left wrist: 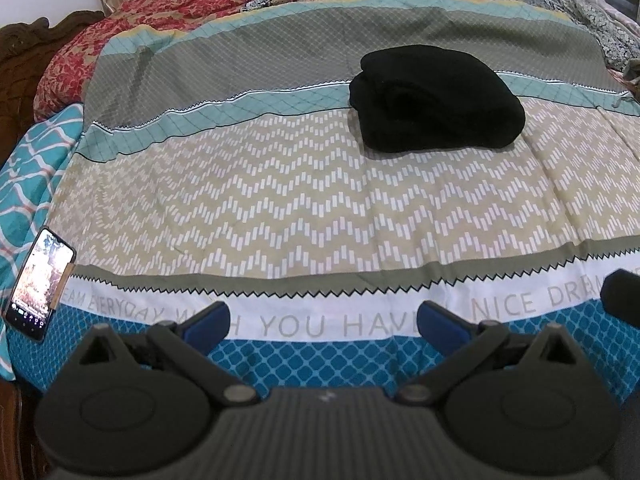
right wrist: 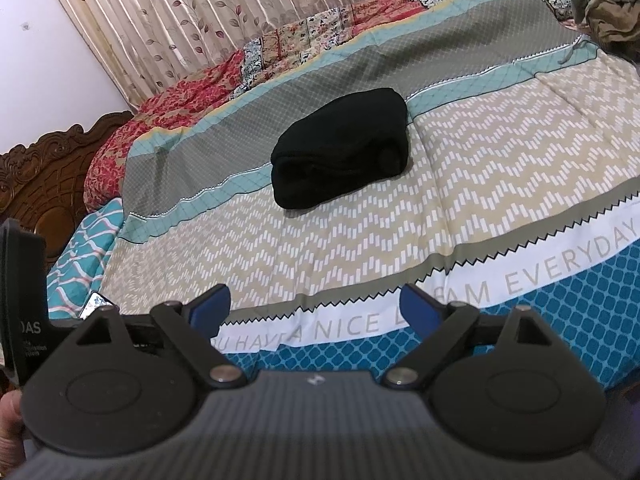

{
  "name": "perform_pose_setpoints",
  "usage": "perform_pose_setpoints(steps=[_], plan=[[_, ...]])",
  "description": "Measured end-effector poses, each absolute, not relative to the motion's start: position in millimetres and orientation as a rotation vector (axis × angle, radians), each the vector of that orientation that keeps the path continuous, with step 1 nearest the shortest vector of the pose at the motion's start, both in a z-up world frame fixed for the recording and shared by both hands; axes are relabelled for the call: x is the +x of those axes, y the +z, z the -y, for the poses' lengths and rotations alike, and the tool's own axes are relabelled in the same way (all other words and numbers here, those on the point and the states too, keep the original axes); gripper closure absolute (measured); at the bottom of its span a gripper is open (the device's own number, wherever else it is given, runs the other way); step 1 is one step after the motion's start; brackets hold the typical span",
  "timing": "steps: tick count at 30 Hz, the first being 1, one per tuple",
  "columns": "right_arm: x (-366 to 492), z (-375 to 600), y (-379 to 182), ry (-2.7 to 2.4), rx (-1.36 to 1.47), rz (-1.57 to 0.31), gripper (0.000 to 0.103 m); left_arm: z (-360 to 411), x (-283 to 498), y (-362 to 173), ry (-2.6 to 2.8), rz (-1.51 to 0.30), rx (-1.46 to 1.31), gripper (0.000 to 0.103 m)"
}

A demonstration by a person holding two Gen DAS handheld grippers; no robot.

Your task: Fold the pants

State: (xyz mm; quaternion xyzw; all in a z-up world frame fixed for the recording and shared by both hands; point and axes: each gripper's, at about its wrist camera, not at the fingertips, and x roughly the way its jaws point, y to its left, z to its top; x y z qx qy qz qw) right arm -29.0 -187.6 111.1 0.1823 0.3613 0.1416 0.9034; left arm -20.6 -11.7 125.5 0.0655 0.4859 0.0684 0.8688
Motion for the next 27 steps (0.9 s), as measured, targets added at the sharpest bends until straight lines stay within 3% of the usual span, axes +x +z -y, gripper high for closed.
perform_pose_setpoints(steps=[27], plan=[[-30.5,189.9,107.0,0.286,0.407,-0.780,0.010,10.5,-22.6,122.3,0.120,-1.047,0.125,0.000]])
